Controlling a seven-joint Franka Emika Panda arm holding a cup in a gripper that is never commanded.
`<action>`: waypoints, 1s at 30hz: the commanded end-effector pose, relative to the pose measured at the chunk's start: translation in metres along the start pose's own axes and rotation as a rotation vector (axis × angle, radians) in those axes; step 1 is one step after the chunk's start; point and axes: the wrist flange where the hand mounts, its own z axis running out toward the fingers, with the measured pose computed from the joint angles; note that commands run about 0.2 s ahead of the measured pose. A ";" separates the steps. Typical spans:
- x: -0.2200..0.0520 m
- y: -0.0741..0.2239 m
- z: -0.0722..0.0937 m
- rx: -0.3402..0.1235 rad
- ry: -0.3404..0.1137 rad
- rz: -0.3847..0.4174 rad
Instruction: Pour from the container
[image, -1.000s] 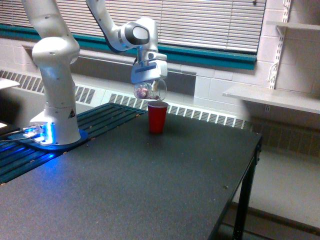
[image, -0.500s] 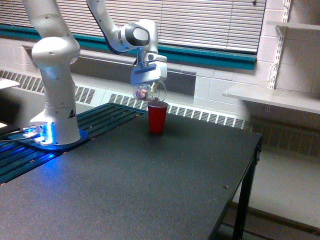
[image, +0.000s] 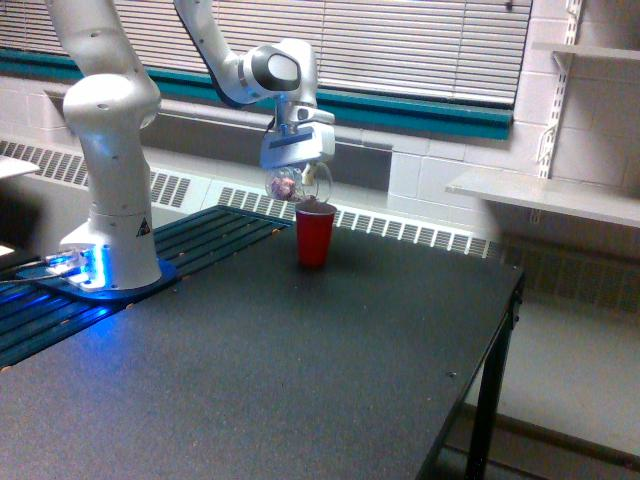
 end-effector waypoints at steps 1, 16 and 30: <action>0.004 0.000 -0.003 -0.012 0.001 -0.022; 0.000 0.000 0.001 -0.028 -0.015 -0.050; -0.003 0.001 0.000 -0.037 -0.022 -0.058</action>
